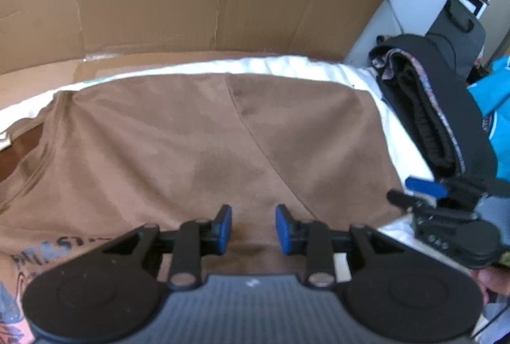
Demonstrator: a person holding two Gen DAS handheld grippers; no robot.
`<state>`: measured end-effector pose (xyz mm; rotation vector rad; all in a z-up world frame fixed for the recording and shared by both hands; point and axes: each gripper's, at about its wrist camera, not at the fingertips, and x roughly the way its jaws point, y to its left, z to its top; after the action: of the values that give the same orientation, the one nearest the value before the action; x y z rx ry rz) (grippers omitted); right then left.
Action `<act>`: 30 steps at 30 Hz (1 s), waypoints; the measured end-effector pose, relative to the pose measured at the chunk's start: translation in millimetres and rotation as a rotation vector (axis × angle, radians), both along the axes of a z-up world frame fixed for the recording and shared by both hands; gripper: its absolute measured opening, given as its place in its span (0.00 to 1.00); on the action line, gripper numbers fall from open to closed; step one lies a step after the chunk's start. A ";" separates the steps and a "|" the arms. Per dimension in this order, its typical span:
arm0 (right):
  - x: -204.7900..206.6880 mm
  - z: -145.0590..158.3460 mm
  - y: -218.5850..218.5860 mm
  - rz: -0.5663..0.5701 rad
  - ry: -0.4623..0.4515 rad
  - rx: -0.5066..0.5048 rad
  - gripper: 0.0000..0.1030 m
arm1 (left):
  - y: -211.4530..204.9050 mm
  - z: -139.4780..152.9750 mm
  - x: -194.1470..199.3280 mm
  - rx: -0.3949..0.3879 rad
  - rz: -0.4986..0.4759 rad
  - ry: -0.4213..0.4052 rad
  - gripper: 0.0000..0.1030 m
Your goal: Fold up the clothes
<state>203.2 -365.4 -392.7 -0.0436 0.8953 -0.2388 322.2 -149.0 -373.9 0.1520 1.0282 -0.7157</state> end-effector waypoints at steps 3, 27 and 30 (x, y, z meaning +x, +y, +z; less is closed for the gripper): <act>1.7 -2.2 0.4 0.003 0.038 -0.016 0.36 | 13.6 10.0 -5.2 -0.010 0.027 -0.009 0.33; -43.9 64.5 52.2 -0.002 -0.132 0.326 0.38 | 173.8 73.1 -37.3 0.118 0.379 -0.144 0.40; -52.8 66.8 59.8 0.022 -0.113 0.353 0.39 | 194.9 74.8 -46.0 0.152 0.402 -0.163 0.40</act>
<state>150.4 -305.6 -325.9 0.2845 0.8133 -0.0594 276.2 45.9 -299.1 0.1273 0.9190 -0.2555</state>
